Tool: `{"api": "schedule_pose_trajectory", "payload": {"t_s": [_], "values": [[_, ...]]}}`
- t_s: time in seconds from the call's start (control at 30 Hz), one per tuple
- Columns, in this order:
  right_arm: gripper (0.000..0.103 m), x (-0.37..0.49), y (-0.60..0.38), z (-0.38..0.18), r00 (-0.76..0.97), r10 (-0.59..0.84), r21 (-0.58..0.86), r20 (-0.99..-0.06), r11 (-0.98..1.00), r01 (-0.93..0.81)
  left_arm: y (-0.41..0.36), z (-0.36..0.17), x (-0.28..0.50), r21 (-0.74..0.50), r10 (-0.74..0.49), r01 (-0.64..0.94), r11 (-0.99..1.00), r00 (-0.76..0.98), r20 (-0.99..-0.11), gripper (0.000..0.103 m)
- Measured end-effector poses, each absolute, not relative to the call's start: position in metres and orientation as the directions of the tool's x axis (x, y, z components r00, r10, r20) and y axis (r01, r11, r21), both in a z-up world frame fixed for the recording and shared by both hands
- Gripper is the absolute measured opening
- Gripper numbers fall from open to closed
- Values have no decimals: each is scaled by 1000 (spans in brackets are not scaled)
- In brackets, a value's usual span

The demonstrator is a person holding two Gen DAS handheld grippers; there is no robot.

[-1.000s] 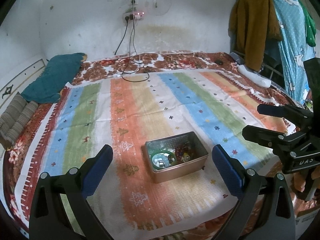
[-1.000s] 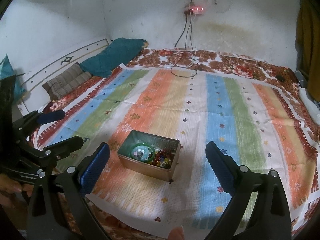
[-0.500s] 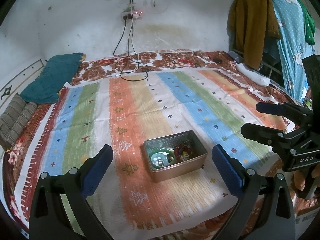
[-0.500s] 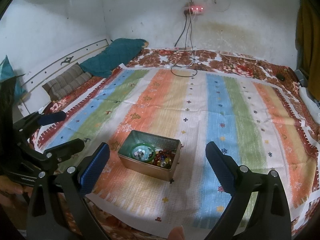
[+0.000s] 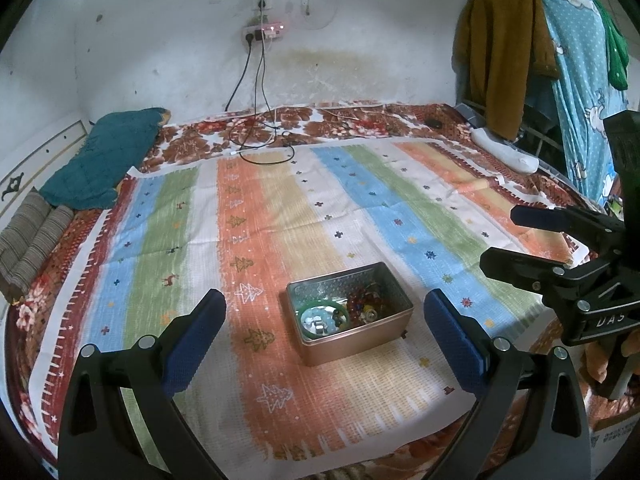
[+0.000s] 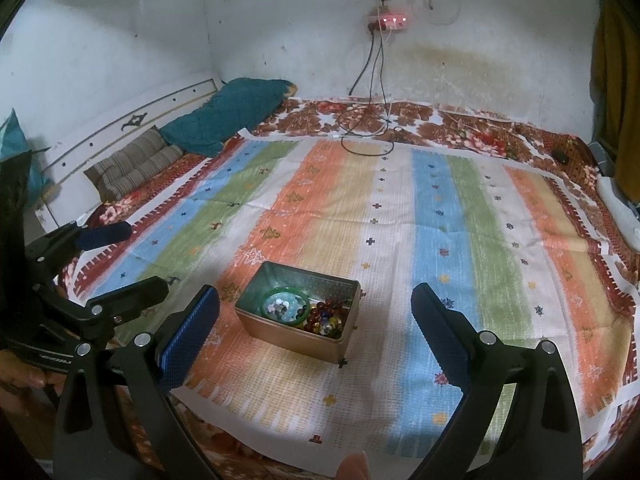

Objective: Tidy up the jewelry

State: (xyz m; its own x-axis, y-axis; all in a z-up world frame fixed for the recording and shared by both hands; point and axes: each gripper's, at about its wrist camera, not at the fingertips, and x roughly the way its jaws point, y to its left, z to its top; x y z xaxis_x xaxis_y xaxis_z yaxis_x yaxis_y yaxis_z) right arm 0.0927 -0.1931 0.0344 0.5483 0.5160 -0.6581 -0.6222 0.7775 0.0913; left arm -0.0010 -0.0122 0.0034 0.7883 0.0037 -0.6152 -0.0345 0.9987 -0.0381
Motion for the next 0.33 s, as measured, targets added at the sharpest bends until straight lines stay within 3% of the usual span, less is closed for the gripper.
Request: {"api": "schedule_pose_trajectory", "payload": {"t_s": [0.33], "values": [[97, 93, -194, 34, 547, 516, 92, -659, 777, -623, -13, 4, 0, -36, 7, -37, 999, 784, -620, 97]]}}
